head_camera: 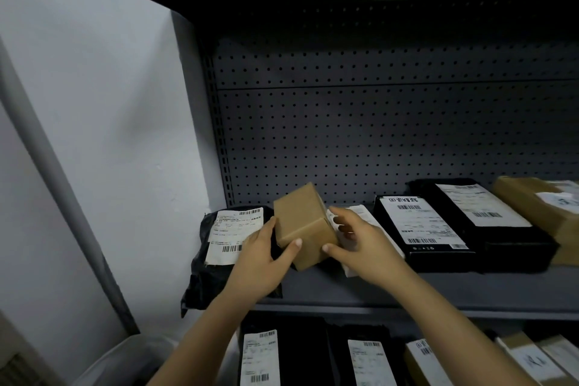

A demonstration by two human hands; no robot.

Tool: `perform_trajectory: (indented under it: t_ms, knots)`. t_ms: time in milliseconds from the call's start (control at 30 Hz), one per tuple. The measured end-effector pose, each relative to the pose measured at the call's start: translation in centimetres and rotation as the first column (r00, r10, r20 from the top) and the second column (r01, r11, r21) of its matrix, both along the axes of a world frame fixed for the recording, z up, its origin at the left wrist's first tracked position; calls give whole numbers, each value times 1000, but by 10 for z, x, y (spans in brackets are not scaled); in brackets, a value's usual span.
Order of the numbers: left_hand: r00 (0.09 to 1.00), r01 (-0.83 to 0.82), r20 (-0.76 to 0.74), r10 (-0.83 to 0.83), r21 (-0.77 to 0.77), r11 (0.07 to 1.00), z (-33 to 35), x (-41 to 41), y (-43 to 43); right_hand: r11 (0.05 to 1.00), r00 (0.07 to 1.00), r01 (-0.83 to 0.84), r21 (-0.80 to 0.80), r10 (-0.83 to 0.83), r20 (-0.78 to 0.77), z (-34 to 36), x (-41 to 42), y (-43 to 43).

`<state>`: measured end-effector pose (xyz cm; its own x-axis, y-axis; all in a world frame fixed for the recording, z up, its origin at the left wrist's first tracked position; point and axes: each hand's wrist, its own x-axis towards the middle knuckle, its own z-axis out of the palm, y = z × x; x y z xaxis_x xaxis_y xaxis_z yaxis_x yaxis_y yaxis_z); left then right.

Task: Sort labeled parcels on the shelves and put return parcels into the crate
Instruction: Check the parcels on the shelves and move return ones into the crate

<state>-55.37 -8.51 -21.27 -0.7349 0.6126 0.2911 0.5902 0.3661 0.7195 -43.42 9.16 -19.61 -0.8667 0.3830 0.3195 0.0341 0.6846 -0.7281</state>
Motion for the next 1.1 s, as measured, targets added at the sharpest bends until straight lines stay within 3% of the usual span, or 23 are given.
perform_trajectory:
  t_ms: [333, 500, 600, 733, 867, 1000, 1100]
  knots:
    - [998, 46, 27, -54, 229, 972, 12, 3, -7, 987, 998, 0, -159, -11, -65, -12, -6, -21]
    - [976, 148, -176, -127, 109, 983, 15, -4, -10, 997, 999, 34, 65, -34, -1, -10, -7, -23]
    - [963, 183, -217, -159, 98, 978, 16, -6, -7, 993, 999, 29, 115, -26, -24, -8, -8, -24]
    - [984, 128, -146, -106, 151, 980, 10, -13, -10, 997, 997, 32, 70, -27, -73, -6, -6, -23]
    - [997, 70, 28, -75, 159, 985, 2, -11, -15, 999, 995, 8, 46, -3, -96, -4, -4, -20]
    - [988, 149, 24, -154, 137, 979, -3, -5, -11, 992, 996, 54, 116, -45, -80, -5, -7, -20]
    - [988, 156, -3, -157, 152, 976, 0, -4, -9, 993, 993, 81, 81, -74, -88, -7, -9, -23]
